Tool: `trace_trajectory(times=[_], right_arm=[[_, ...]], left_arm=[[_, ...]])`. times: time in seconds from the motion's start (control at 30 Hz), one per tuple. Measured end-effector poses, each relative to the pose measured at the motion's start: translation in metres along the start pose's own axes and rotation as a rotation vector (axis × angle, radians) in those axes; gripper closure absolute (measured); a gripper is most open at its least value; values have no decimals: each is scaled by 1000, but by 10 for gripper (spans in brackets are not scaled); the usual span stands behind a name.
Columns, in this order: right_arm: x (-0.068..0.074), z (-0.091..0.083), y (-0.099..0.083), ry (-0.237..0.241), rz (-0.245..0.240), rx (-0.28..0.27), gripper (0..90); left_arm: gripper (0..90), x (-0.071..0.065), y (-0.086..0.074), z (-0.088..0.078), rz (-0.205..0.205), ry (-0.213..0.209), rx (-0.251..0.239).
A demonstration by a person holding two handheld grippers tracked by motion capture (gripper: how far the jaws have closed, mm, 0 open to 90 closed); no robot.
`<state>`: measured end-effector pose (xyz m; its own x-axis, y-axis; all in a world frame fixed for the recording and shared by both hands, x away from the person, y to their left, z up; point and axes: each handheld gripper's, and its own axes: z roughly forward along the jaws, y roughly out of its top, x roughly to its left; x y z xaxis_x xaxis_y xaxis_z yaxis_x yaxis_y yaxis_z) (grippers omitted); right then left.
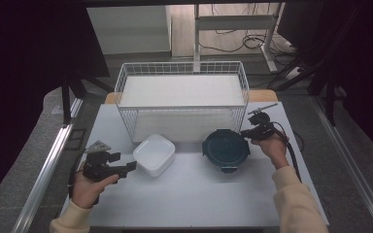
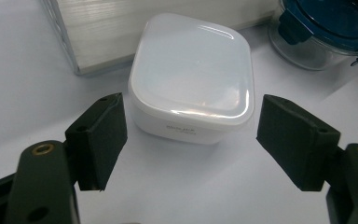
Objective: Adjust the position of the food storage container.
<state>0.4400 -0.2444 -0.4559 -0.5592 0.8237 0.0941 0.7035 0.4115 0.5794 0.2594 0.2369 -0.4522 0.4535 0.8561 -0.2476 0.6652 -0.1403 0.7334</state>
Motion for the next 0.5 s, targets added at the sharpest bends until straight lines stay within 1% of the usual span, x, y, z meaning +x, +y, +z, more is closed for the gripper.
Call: trace_trajectory(times=[0.1,0.17,0.27,0.33,0.37,0.47,0.5], right_arm=[[-1,-2,-5,14,23,-4,900],[-1,-4,-7,14,18,-7,900],[3,-6,-10,-5,-2,1,900],[4,-6,-11,3,-5,2,900],[7,-7,-13,17,-13,6,900],[11,-6,-15,26,-27,7,900],[15,-6,-17,37,-40,5,900]], left_arm=[[240,0,0,1,2,-2,6],[240,0,0,3,1,-4,9],[241,-1,0,4,5,-5,16],[241,-1,0,4,4,-6,15],[241,-1,0,4,2,-8,15],[242,-1,0,4,0,-7,13],[242,-1,0,5,-1,-7,14]])
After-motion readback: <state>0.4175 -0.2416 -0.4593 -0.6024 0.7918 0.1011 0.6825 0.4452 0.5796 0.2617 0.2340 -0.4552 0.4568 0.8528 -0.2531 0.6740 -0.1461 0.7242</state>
